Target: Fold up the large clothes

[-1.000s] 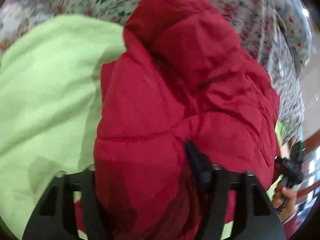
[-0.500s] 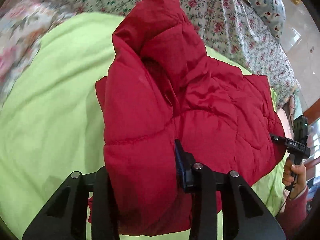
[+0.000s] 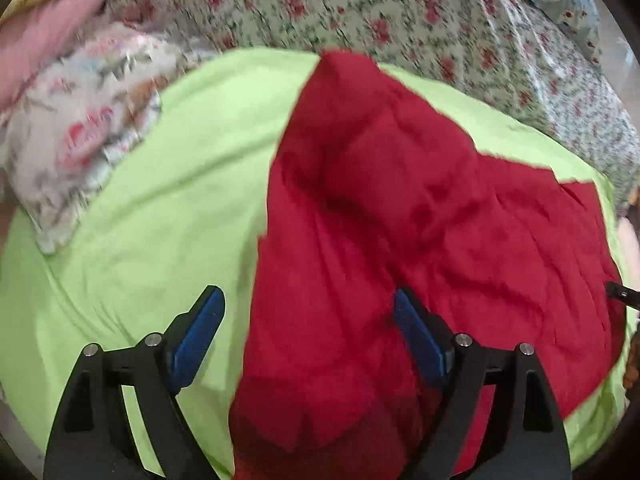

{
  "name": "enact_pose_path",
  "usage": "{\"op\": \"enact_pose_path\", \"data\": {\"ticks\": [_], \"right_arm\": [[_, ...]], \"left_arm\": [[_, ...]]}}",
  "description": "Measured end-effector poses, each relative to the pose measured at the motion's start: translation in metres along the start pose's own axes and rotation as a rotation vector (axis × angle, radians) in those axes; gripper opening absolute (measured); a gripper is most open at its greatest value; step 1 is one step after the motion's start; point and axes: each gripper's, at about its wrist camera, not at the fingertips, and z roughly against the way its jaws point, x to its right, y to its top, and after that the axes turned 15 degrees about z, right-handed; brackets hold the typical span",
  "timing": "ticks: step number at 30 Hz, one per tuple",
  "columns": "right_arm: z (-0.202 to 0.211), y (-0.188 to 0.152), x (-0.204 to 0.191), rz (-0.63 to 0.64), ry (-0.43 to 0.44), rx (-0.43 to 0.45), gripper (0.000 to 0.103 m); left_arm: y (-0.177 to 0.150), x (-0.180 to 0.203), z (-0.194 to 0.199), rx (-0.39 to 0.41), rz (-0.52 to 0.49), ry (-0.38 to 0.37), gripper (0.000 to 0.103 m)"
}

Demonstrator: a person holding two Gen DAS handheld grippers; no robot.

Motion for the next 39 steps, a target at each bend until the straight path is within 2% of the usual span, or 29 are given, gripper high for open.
{"op": "enact_pose_path", "data": {"ticks": [3, 6, 7, 8, 9, 10, 11, 12, 13, 14, 16, 19, 30, 33, 35, 39], "right_arm": [[0.009, 0.021, -0.005, 0.043, -0.138, 0.060, 0.083], [0.010, 0.043, -0.003, 0.058, -0.198, 0.103, 0.091], [0.006, 0.053, 0.000, 0.045, -0.185, 0.105, 0.091], [0.003, 0.056, 0.002, 0.037, -0.170, 0.105, 0.091], [-0.001, 0.061, 0.003, 0.033, -0.152, 0.102, 0.085], [-0.008, 0.066, -0.001, 0.037, -0.130, 0.100, 0.061], [-0.015, 0.069, -0.006, 0.044, -0.117, 0.086, 0.046], [-0.022, 0.071, -0.011, 0.043, -0.128, 0.072, 0.024], [-0.025, 0.071, -0.014, 0.049, -0.136, 0.066, 0.017], [-0.027, 0.071, -0.019, 0.065, -0.146, 0.071, 0.014], [-0.025, 0.073, -0.028, 0.083, -0.186, 0.094, 0.010], [-0.020, 0.079, -0.028, 0.075, -0.223, 0.141, 0.009], [-0.045, 0.083, -0.016, 0.036, -0.232, 0.107, 0.009], [-0.049, 0.080, -0.015, 0.031, -0.236, 0.104, 0.010], [-0.052, 0.078, -0.015, 0.029, -0.239, 0.102, 0.011], [-0.054, 0.077, -0.017, 0.036, -0.255, 0.099, 0.011]], "left_arm": [[0.005, -0.002, -0.004, 0.005, 0.014, -0.002, 0.087], [0.012, 0.004, -0.019, -0.002, 0.026, -0.011, 0.087], [0.013, 0.007, -0.025, -0.014, 0.023, -0.024, 0.085], [0.013, 0.007, -0.028, -0.020, 0.014, -0.030, 0.070], [0.013, 0.012, -0.033, -0.038, -0.004, -0.044, 0.061], [0.013, 0.013, -0.035, -0.046, -0.012, -0.046, 0.048], [0.013, 0.015, -0.036, -0.046, -0.017, -0.045, 0.038], [0.013, 0.017, -0.036, -0.044, -0.027, -0.047, 0.034], [0.015, 0.018, -0.035, -0.041, -0.030, -0.053, 0.028], [0.017, 0.019, -0.033, -0.039, -0.032, -0.060, 0.022], [0.026, 0.020, -0.031, -0.030, -0.031, -0.074, 0.019], [0.037, 0.018, -0.037, -0.049, -0.003, -0.096, 0.019], [0.035, 0.016, -0.067, -0.097, 0.021, -0.108, 0.021], [0.031, 0.017, -0.070, -0.100, 0.012, -0.100, 0.026], [0.030, 0.017, -0.069, -0.100, 0.013, -0.082, 0.036], [0.028, 0.017, -0.063, -0.091, 0.011, -0.031, 0.044]]}}
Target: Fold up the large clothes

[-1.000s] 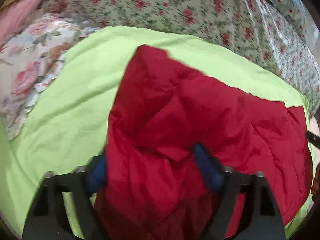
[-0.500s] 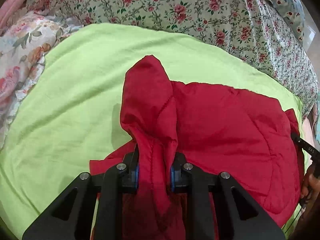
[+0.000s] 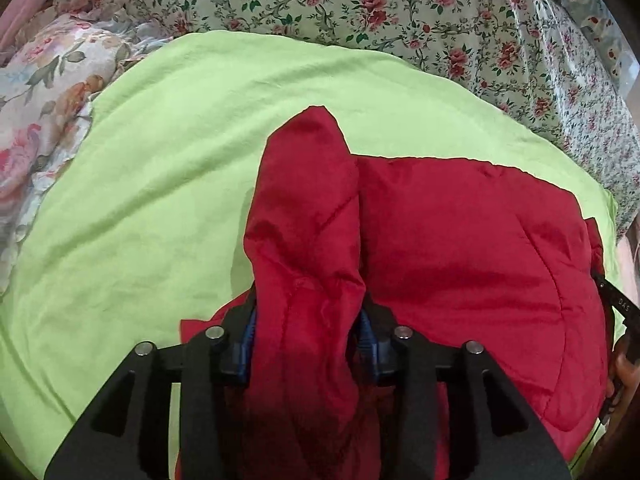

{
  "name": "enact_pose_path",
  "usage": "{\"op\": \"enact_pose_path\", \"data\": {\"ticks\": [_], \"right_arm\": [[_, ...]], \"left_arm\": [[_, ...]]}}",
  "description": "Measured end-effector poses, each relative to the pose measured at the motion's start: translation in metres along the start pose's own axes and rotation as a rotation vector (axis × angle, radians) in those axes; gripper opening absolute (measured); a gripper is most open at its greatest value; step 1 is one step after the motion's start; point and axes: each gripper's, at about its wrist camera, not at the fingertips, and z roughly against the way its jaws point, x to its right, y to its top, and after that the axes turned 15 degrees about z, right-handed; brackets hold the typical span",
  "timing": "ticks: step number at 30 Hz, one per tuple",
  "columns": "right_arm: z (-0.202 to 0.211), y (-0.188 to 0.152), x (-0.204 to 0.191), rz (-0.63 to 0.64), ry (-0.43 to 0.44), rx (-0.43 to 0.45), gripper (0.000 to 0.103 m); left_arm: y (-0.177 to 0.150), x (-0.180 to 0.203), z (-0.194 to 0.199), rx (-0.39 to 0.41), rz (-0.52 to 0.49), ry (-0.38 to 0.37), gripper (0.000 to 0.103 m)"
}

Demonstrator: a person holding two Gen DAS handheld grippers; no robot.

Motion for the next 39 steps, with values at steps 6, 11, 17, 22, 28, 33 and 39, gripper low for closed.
{"op": "enact_pose_path", "data": {"ticks": [6, 11, 17, 22, 28, 33, 39], "right_arm": [[-0.003, 0.001, -0.001, 0.013, -0.028, -0.005, 0.014], [-0.004, 0.002, 0.000, 0.010, -0.031, -0.005, 0.015], [-0.004, 0.002, -0.001, 0.012, -0.045, -0.009, 0.018], [0.002, 0.001, -0.005, 0.029, -0.069, -0.014, 0.026], [0.038, -0.008, -0.009, 0.036, -0.080, 0.017, 0.042], [0.085, -0.035, -0.026, 0.083, -0.020, 0.086, 0.049], [0.096, -0.075, -0.074, 0.205, 0.089, 0.050, 0.049]], "left_arm": [[-0.016, 0.003, 0.031, 0.073, -0.054, 0.092, 0.058], [-0.035, 0.002, 0.068, 0.141, -0.083, 0.086, 0.058], [-0.075, 0.027, 0.099, 0.133, -0.137, -0.024, 0.058], [-0.101, 0.053, 0.077, 0.062, -0.203, 0.006, 0.058], [-0.104, 0.053, 0.056, 0.061, -0.193, 0.024, 0.060], [-0.108, 0.054, 0.055, 0.070, -0.207, 0.031, 0.060], [-0.111, 0.055, 0.055, 0.078, -0.207, 0.032, 0.060]]}}
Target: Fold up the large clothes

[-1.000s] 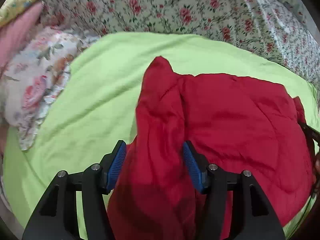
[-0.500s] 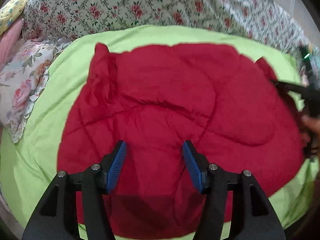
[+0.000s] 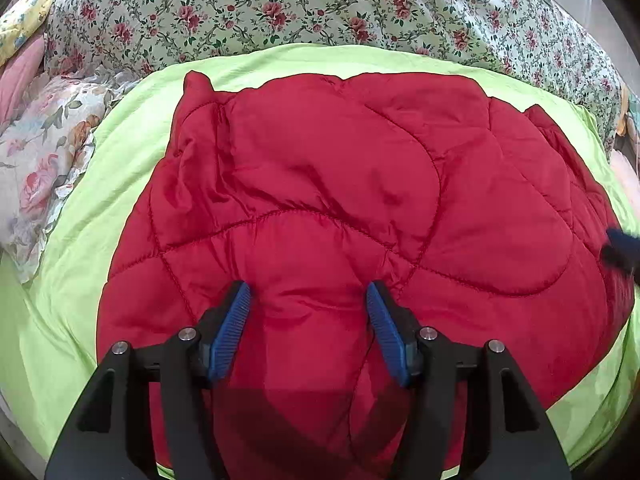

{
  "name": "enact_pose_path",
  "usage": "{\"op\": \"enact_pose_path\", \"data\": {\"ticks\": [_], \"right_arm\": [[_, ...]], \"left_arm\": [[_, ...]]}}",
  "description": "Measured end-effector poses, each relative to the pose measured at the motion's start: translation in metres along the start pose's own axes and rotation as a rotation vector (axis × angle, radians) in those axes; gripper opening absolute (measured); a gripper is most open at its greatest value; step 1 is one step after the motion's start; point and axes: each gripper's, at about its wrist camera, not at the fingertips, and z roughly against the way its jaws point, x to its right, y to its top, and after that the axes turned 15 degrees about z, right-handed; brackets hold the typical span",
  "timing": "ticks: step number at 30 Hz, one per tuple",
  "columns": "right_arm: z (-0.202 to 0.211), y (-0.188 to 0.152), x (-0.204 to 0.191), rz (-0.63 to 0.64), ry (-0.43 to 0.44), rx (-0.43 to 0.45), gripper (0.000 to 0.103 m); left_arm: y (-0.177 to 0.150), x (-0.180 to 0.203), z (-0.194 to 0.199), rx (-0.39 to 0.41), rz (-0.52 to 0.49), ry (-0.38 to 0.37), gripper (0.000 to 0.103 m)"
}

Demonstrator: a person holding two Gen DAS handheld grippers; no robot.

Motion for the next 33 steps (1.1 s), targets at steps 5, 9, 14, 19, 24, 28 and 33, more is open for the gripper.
{"op": "enact_pose_path", "data": {"ticks": [5, 9, 14, 19, 24, 28, 33], "right_arm": [[-0.026, -0.015, -0.012, 0.046, -0.034, -0.047, 0.050], [-0.045, -0.017, -0.001, -0.007, -0.017, -0.043, 0.050], [-0.047, -0.016, -0.006, -0.003, -0.041, -0.040, 0.050], [-0.045, -0.020, -0.009, -0.005, -0.046, -0.029, 0.050], [-0.040, -0.024, -0.012, -0.007, -0.050, -0.032, 0.050], [-0.034, -0.025, -0.012, -0.022, -0.049, -0.040, 0.050], [-0.012, -0.013, -0.022, -0.007, -0.051, -0.013, 0.052]], "left_arm": [[-0.001, -0.003, -0.002, 0.007, -0.003, -0.015, 0.062], [0.002, -0.004, 0.000, -0.007, 0.004, -0.018, 0.062], [-0.007, -0.013, 0.024, -0.017, 0.018, -0.048, 0.062], [-0.021, -0.017, 0.033, -0.013, 0.029, -0.045, 0.063], [-0.021, -0.013, 0.012, -0.019, 0.017, -0.010, 0.068], [-0.019, -0.011, 0.008, -0.015, 0.015, 0.011, 0.070], [-0.021, -0.013, 0.008, -0.009, 0.018, 0.011, 0.070]]}}
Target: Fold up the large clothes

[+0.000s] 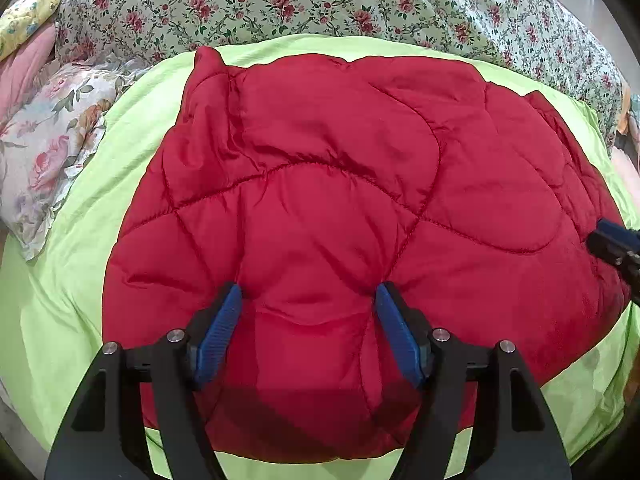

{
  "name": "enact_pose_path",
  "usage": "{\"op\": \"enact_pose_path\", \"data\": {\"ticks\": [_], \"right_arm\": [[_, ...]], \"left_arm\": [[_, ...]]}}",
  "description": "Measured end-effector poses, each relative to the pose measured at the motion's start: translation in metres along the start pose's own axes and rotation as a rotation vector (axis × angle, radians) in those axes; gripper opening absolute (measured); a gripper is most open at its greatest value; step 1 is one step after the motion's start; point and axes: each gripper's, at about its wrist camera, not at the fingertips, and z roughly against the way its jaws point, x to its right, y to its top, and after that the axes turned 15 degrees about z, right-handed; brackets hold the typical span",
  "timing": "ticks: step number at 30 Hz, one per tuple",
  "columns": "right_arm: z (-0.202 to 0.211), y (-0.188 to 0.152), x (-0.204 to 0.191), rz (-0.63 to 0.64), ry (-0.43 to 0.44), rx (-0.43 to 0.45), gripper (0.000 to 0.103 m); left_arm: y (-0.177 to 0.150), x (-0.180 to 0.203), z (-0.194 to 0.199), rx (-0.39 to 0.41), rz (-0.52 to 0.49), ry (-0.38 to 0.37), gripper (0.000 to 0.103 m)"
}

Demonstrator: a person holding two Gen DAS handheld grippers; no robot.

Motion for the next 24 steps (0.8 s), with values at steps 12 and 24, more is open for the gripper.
{"op": "enact_pose_path", "data": {"ticks": [12, 24], "right_arm": [[-0.041, 0.021, -0.002, 0.007, -0.012, -0.028, 0.050], [-0.036, 0.007, 0.004, -0.038, -0.015, -0.017, 0.049]], "left_arm": [[0.003, -0.001, 0.002, -0.003, 0.004, -0.004, 0.070], [0.031, 0.003, -0.003, 0.037, -0.008, 0.046, 0.070]]}}
